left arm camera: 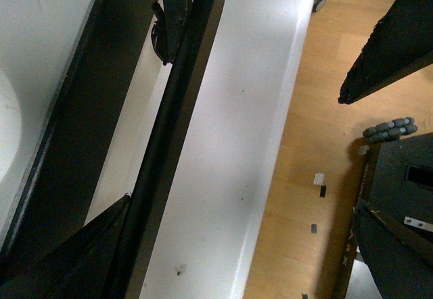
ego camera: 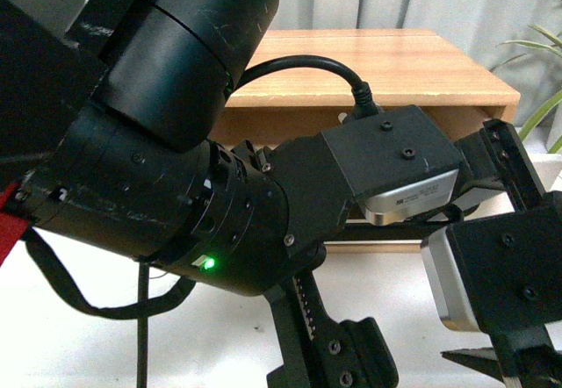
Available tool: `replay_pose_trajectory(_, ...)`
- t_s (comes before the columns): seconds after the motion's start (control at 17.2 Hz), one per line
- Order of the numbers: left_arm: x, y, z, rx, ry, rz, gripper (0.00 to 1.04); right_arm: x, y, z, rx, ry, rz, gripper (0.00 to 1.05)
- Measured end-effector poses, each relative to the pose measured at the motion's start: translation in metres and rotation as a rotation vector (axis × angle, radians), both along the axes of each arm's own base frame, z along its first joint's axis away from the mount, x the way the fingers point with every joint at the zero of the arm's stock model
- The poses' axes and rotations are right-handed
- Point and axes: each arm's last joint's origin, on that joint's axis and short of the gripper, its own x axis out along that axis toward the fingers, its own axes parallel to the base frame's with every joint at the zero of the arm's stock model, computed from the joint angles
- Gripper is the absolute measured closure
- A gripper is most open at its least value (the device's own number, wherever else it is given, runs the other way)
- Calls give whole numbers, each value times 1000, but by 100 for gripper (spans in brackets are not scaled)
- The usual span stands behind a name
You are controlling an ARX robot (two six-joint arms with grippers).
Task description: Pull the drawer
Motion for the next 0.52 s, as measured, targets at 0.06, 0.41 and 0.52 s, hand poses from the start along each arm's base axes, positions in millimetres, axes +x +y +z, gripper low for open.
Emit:
replay_pose_trajectory(0.06,-5,0,0,-1,5,-4,7,-5,0,0,3,13,-1,6)
replay_pose_trajectory(0.41,-20,0,2,-6,17,-10,7,-20,-1,-2,15,10,1,6)
replay_pose_trajectory(0.52,-21,0,6,-30,28,5,7,-23,-1,2,26,6,-15,6)
